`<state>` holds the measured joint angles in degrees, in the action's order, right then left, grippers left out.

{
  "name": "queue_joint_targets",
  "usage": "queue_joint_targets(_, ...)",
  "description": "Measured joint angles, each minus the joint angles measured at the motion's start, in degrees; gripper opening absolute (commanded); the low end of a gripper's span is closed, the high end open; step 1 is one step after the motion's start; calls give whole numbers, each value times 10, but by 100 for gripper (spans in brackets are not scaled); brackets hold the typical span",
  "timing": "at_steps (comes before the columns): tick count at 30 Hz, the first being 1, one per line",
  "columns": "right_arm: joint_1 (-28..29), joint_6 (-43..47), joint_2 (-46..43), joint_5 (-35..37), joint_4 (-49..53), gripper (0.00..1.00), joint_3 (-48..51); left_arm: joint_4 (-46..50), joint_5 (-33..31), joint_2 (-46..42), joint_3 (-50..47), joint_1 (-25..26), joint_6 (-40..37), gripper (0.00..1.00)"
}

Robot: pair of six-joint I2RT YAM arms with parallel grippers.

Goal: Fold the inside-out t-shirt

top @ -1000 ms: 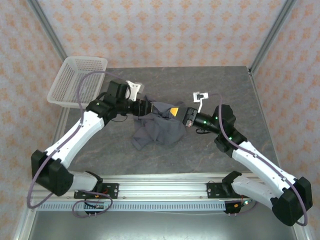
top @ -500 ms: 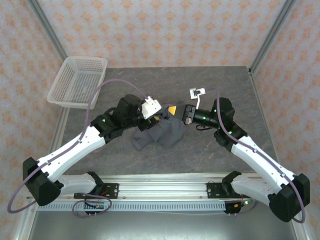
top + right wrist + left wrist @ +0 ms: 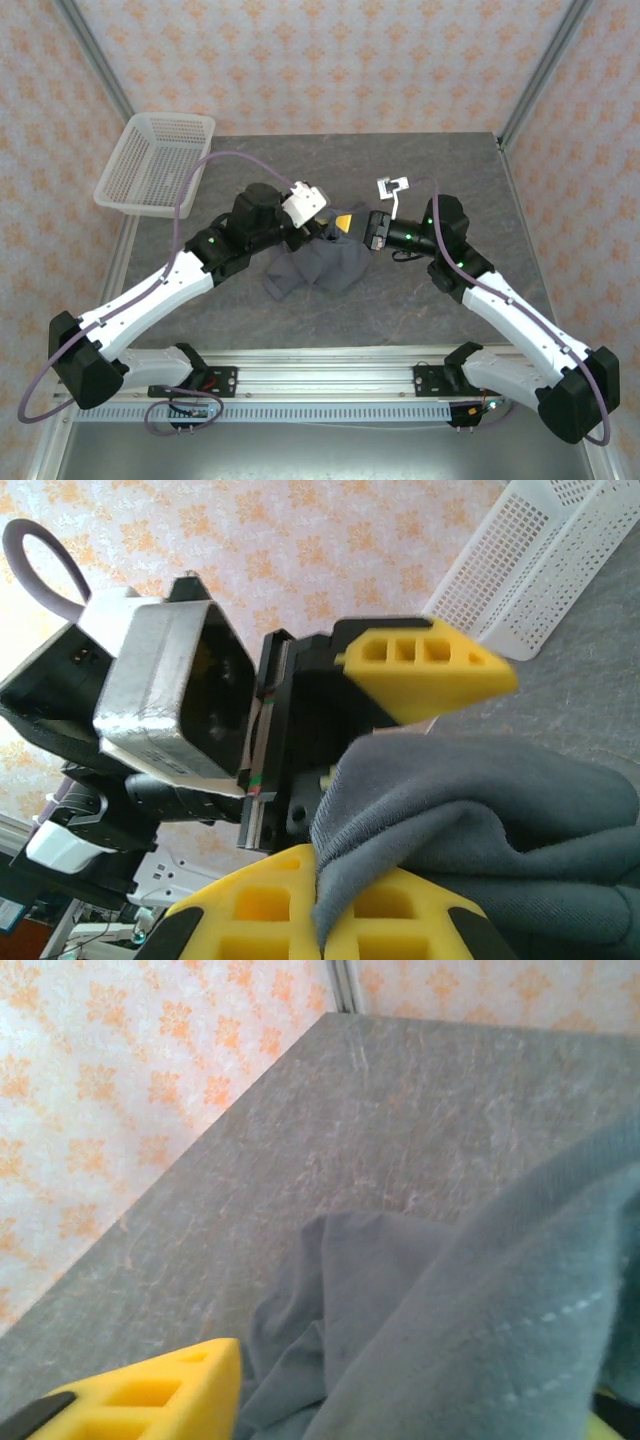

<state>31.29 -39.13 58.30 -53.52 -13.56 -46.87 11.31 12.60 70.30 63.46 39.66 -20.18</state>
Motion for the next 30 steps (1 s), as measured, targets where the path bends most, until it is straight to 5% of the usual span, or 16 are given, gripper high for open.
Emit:
queue_joint_targets(1, 0, 1, 1, 4, 9, 0, -2, 6, 11, 3, 12, 0, 10, 0)
queue_joint_targets(6, -10, 16, 18, 18, 64, 3, -25, 92, 87, 43, 160, 0, 64, 0)
queue_joint_targets(10, -44, 57, 28, 69, 131, 34, -63, 137, 124, 43, 193, 1, 106, 0)
queue_joint_targets(14, -60, 99, 54, 169, 238, 45, -107, 155, 143, 50, 197, 1, 156, 0)
queue_joint_targets(19, 65, 173, -29, 354, 283, 61, -71, 158, 146, 76, 211, 0, 211, 0)
queue_joint_targets(25, 238, 302, -126, 572, 269, 57, -23, 170, 146, 113, 232, 0, 242, 0)
queue_joint_targets(30, 265, 395, -73, 666, 224, 56, -23, 181, 150, 133, 248, 0, 251, 0)
